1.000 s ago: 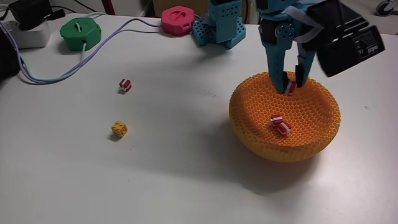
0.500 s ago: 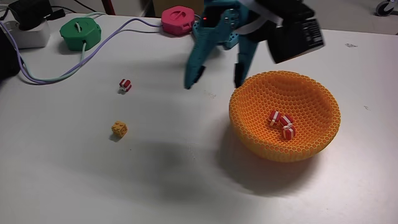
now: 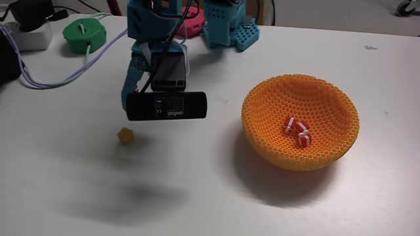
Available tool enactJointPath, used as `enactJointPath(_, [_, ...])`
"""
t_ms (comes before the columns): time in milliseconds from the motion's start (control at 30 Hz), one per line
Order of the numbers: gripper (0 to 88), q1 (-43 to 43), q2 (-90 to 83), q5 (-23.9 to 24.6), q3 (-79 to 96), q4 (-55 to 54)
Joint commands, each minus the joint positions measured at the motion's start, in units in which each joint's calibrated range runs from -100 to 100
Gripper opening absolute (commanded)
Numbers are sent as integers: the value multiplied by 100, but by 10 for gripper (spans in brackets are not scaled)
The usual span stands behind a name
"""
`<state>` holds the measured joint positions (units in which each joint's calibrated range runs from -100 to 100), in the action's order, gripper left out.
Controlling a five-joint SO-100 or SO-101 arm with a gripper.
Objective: Place cube pieces into the yellow basket
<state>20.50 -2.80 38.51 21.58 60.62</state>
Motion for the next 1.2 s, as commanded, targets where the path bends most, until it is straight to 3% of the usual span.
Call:
enactJointPath(0, [298,47,138,352,23,-597])
enactJointPath(300, [270,289,669,806,33,-1901])
enactJointPath(700, [270,718,1057,537,-179,-2717])
enactJointPath(1000, [216,811,1530,361,-545,-2874])
enactJointPath(1067, [157,829,1549,415,-516,-2874])
enactJointPath(1167, [0,867,1549,611,-525,-2509])
